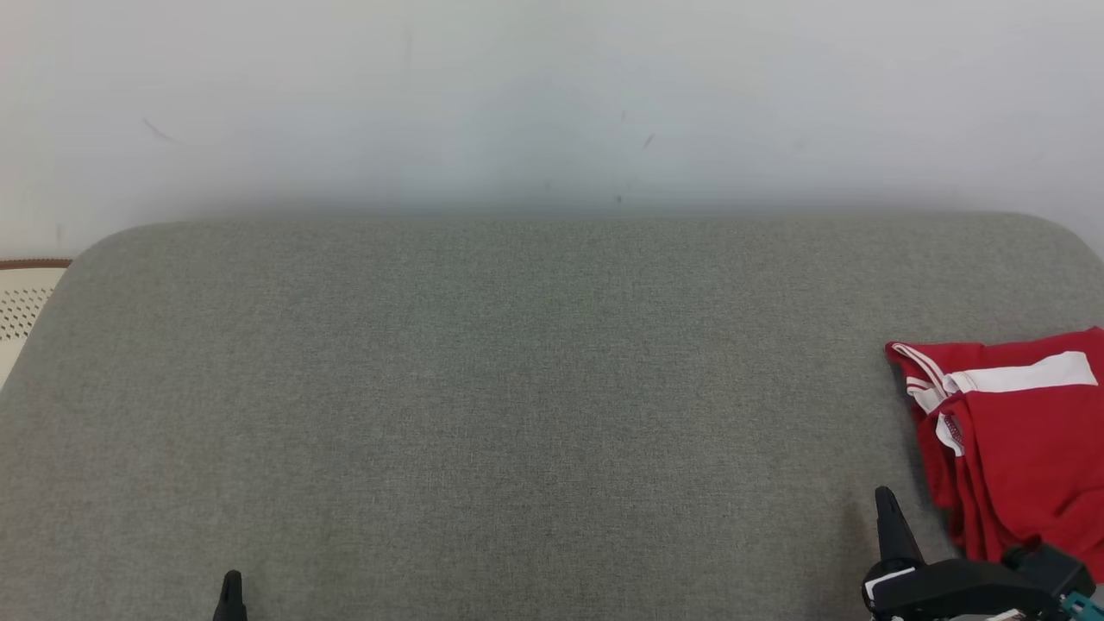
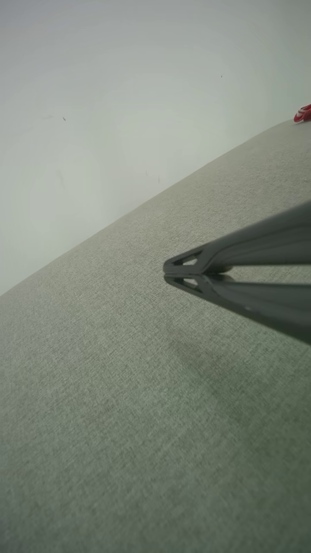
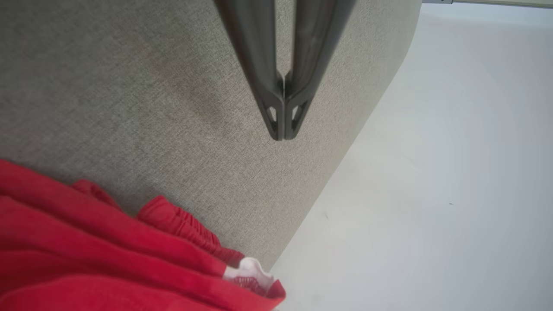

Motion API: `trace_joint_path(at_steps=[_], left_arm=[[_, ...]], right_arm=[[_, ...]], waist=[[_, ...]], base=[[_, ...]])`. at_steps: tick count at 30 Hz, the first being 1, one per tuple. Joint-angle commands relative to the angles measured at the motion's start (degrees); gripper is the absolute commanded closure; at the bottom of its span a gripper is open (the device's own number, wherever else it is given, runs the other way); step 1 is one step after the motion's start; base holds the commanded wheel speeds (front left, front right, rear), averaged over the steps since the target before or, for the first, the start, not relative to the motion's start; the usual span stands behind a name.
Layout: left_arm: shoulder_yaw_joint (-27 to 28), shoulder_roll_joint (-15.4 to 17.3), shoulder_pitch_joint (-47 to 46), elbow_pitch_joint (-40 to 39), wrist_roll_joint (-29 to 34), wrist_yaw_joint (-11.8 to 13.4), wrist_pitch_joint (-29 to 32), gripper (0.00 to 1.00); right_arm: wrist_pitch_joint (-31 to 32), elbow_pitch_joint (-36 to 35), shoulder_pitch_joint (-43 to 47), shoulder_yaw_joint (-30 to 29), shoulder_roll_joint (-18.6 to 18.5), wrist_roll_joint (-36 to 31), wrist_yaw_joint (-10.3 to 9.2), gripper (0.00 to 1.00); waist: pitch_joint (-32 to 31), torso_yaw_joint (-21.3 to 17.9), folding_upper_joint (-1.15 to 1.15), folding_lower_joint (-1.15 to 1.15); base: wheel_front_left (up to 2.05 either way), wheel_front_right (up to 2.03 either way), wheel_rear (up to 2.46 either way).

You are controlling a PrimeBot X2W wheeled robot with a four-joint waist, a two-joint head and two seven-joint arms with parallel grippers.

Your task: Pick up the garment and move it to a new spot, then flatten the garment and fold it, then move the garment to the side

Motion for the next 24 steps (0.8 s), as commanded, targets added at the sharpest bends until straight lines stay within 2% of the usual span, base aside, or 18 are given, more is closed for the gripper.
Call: trace_joint_path(at_steps=[1, 24], left_arm=[[0.3, 0.4, -1.2, -0.8, -2.1, -0.2, 0.4, 1.0], [0.8, 0.5, -1.5, -1.3, -16.4, -1.7, 3.9, 1.0]], right_arm=[[0.5, -1.0, -1.0, -0.5, 0.2, 2.0, 0.02, 1.0], [4.5, -2.5, -1.0, -4.0, 0.7, 16.4, 0.02, 1.0]], waist=[[0.0, 0.0, -0.01, 0.0], [0.0, 0.5, -0.01, 0.0]], base=[[0.0, 0.0, 0.0], [0.0, 0.0, 0.0]])
